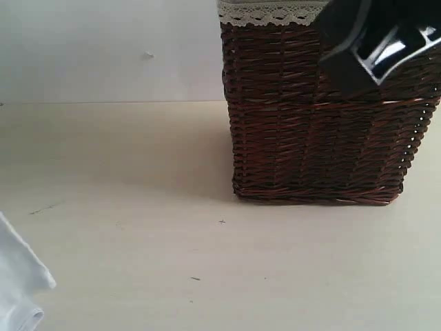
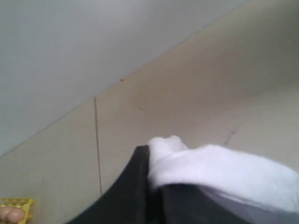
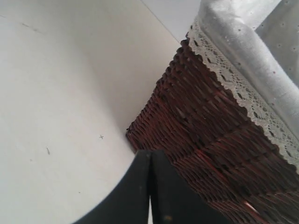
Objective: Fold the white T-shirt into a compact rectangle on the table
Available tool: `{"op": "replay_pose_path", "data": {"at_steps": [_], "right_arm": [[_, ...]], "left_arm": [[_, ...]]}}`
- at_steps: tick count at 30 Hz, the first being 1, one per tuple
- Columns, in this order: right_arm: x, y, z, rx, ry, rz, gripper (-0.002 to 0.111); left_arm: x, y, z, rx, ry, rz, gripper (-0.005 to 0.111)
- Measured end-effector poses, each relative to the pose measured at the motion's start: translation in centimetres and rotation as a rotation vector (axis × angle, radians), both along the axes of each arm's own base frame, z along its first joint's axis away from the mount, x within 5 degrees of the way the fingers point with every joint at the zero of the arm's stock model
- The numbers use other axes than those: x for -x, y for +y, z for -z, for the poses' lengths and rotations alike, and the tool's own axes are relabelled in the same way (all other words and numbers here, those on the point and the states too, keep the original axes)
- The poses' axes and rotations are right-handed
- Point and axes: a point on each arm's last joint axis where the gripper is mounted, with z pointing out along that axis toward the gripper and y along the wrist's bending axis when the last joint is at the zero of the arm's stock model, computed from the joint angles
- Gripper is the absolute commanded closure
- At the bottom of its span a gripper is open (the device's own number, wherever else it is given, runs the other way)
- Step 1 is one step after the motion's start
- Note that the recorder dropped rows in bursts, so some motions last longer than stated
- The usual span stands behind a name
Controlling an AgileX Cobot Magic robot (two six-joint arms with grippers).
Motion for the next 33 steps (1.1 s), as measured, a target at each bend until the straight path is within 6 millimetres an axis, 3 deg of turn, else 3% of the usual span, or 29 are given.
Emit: {"op": "replay_pose_path", "data": {"at_steps": [2,6,9,10,11,12,14,15,18,21,24,29,33], "right_arm": [[0.5,-0.3,-0.4,-0.026,-0.002,-0.010,0.108],[1.8,-1.5,-1.4,-0.055,-0.033,-0.027,0.108],[2.5,-2.4,-1.5,-0.028,-0.020,-0.023,0.108],[2.6,-2.6,-1.4,-0.017,-0.005,-0.021,0.108],[2.7,-2.6,-1.4,-0.014,0.008,-0.022,0.108],[2.8,-2.5,-1.3,-0.022,0.026,-0.026,0.108],[3.0,-2.3,-1.2,-0.042,0.049,-0.039,0.108],[3.0,-2.3,-1.2,-0.044,0.053,-0.041,0.108],[3.1,-2.2,-1.1,-0.048,0.062,-0.045,0.108],[3.1,-2.2,-1.1,-0.048,0.062,-0.045,0.108],[3.0,-2.1,-0.8,-0.048,0.062,-0.048,0.108],[2.9,-2.0,0.2,-0.033,0.085,-0.041,0.108],[2.9,-2.0,0.2,-0.037,0.085,-0.039,0.108]], "left_arm": [[-2.0,-1.4,1.4,-0.038,0.103,0.015,0.107],[-9.9,-3.7,6.9,-0.137,0.332,-0.039,0.107],[-16.3,-3.7,10.4,0.099,0.415,0.015,0.107],[-19.2,-2.7,11.5,0.194,0.435,0.026,0.107],[-20.8,-2.2,12.4,0.225,0.444,0.033,0.106],[-23.5,-1.2,14.3,0.234,0.446,0.048,0.103],[-27.5,0.2,17.6,0.234,0.426,0.032,0.083],[-28.7,0.7,18.5,0.230,0.402,0.026,0.069],[-33.4,2.5,19.8,0.243,0.229,-0.011,0.056],[-35.5,4.6,18.8,0.325,0.060,-0.100,0.050],[-36.0,6.1,17.8,0.364,-0.037,-0.146,0.047],[-35.8,6.3,17.7,0.389,0.008,-0.168,0.046],[-35.5,6.1,17.1,0.417,0.082,-0.179,0.029]]}}
